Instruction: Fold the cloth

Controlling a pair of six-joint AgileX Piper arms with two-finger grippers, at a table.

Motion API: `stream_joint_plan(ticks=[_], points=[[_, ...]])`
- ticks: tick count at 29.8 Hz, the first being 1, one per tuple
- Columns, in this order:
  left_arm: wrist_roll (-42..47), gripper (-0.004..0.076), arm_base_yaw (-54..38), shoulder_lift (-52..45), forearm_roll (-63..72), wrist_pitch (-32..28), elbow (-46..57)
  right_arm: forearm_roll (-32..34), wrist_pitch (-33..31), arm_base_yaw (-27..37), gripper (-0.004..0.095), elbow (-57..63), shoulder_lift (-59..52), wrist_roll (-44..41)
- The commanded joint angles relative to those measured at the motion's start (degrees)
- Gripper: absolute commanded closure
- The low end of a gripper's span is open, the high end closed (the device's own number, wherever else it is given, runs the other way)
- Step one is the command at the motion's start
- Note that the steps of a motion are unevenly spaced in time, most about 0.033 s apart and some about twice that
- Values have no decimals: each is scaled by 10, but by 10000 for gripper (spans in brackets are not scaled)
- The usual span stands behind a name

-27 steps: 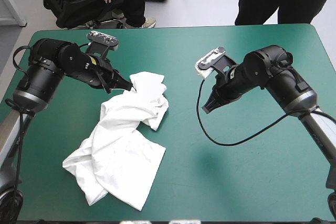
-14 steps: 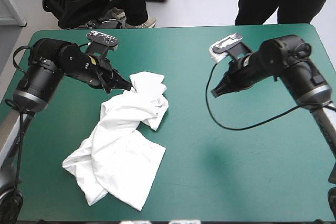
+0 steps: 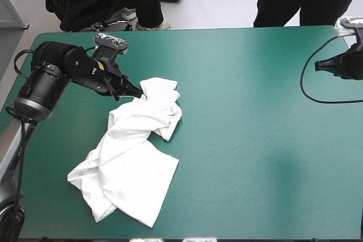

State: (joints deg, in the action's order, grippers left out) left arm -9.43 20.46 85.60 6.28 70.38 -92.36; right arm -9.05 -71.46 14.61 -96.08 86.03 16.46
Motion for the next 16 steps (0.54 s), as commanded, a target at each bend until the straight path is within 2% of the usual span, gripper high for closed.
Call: stream_joint_plan(ticks=[1, 5, 7, 12, 14, 16], points=[[5, 582, 1, -20, 9, -18, -17, -12, 4, 19, 926, -19, -18, 14], [-14, 563, 1, -17, 8, -16, -17, -32, 7, 19, 926, -19, -18, 21], [-30, 498, 1, -9, 7, -13, -17, -39, 8, 19, 926, -19, -18, 26], [-41, 171, 1, 12, 26, -6, -17, -47, 8, 19, 926, -19, -18, 33], [-40, 139, 1, 22, 25, -5, -17, -48, 8, 19, 926, -19, -18, 35], [-40, 148, 1, 37, 26, -4, -17, -49, 8, 19, 926, -19, -18, 39]])
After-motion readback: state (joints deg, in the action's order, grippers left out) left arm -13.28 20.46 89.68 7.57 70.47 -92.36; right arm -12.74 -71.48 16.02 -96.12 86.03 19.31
